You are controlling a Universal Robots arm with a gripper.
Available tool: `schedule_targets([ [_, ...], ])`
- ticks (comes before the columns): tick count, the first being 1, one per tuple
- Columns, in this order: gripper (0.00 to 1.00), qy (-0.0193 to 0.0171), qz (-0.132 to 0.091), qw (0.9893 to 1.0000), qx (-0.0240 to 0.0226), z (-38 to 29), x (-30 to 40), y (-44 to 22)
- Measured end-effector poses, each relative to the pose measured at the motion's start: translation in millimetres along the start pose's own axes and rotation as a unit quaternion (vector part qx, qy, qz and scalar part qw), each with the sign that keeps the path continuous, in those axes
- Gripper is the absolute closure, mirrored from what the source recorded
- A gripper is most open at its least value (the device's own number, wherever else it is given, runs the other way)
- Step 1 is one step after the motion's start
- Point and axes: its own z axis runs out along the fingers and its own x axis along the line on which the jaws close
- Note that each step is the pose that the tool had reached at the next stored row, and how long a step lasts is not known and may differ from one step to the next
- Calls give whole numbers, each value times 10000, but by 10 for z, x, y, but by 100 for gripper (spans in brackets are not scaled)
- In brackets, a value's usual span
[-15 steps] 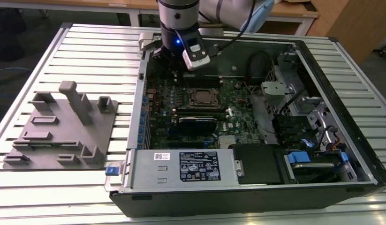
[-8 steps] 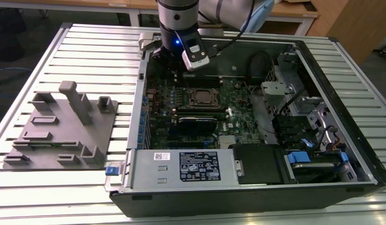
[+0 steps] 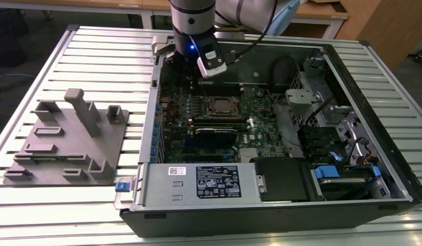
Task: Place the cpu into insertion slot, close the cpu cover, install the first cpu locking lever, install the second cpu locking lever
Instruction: 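Install the first cpu locking lever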
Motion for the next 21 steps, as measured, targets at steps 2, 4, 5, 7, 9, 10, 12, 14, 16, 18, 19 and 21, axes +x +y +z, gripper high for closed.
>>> schedule_targets([
  [2,89,0,0,10000,0,0,3,-1],
  [4,89,3,1,10000,-33,6,7,-5],
  [5,89,6,3,10000,-72,12,9,-6],
  [7,89,8,3,9999,-102,23,13,-10],
  [9,89,13,3,9999,-157,36,19,-15],
  [10,89,17,3,9998,-186,41,22,-16],
  [12,89,19,3,9998,-217,49,31,-18],
  [14,89,30,6,9994,-346,52,35,-20],
  [16,89,39,12,9989,-466,53,36,-20],
  [18,89,41,14,9988,-495,55,38,-21],
  [19,89,41,14,9987,-503,58,39,-21],
  [21,89,46,13,9985,-537,64,40,-24],
])
